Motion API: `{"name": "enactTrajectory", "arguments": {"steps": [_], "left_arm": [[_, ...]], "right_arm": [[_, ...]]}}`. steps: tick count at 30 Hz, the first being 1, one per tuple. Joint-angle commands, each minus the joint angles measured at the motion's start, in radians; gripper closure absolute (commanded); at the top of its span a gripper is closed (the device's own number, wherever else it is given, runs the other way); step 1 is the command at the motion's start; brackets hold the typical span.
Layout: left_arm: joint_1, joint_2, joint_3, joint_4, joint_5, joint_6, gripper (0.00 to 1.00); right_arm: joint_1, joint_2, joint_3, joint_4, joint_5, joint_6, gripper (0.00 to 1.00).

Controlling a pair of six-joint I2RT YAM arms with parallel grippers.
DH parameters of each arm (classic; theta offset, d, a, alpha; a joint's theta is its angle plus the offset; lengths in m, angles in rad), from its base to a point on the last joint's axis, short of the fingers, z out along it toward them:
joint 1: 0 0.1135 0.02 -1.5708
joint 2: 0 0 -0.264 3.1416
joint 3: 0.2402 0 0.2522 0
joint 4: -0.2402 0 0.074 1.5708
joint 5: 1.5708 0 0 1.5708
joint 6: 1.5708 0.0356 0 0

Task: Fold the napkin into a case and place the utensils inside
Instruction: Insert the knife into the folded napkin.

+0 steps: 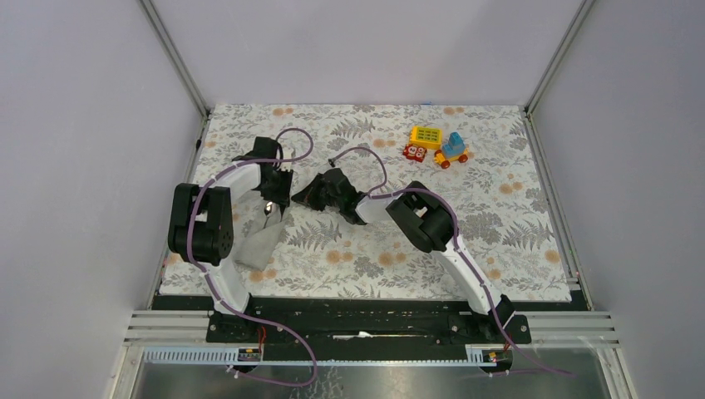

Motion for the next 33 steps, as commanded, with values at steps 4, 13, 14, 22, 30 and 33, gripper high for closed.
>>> {"name": "enactTrajectory", "arguments": {"steps": [4, 13, 14, 22, 30, 33], "left_arm": [[-0.023, -0.070, -0.014, -0.061, -0.047, -0.029, 0.81], [-0.040, -0.092, -0.038, -0.087, -0.108, -0.030, 0.78], [-0.042, -0.091, -0.043, -0.090, -0.110, -0.029, 0.78], [-0.049, -0.079, -0.063, -0.099, -0.149, -0.025, 0.75], [-0.049, -0.100, -0.053, -0.094, -0.174, -0.028, 0.63], [-0.048, -0.131, -0.037, -0.092, -0.167, -0.036, 0.57]], "right_arm": [[0.009, -0.012, -0.018, -0.098, 0.115, -0.056, 1.00], [0.001, -0.005, -0.029, -0.086, 0.112, -0.044, 1.00], [-0.001, -0.006, -0.029, -0.084, 0.110, -0.043, 1.00], [-0.003, -0.005, -0.024, -0.075, 0.105, -0.047, 1.00], [-0.002, 0.000, -0.020, -0.070, 0.093, -0.045, 1.00], [-0.002, -0.002, -0.013, -0.082, 0.089, -0.059, 0.96]]}}
